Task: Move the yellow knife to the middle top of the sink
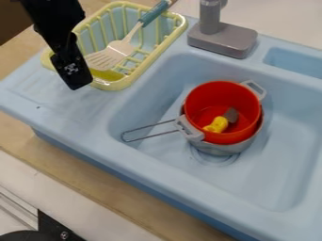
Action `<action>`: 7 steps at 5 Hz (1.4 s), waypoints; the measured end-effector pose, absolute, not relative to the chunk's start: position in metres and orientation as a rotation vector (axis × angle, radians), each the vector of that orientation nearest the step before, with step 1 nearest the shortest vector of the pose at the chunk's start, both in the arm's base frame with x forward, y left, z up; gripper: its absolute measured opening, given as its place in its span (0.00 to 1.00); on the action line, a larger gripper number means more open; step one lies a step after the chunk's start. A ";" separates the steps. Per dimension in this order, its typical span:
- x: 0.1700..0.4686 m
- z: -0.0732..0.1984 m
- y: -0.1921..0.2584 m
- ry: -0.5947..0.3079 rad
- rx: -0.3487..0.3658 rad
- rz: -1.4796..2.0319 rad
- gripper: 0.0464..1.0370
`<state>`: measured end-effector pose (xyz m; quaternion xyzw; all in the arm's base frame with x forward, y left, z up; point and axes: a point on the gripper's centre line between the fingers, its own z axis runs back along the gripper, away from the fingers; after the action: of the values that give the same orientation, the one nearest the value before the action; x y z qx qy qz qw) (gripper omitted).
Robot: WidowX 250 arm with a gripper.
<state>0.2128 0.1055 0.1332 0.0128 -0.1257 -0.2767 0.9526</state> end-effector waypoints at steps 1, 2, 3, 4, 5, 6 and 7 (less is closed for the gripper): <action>0.211 0.129 0.103 -0.243 0.012 -0.559 0.96; 0.213 0.134 0.092 -0.230 0.030 -0.526 0.96; 0.213 0.141 0.080 -0.224 0.023 -0.516 0.96; 0.214 0.153 0.069 -0.240 0.040 -0.472 0.96; 0.223 0.161 0.047 -0.262 -0.025 -0.447 0.96; 0.235 0.158 0.018 -0.267 -0.075 -0.461 0.96; 0.235 0.141 -0.010 -0.288 -0.045 -0.401 0.96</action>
<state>0.2350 -0.0098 0.1409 -0.0221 -0.1424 -0.1983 0.9695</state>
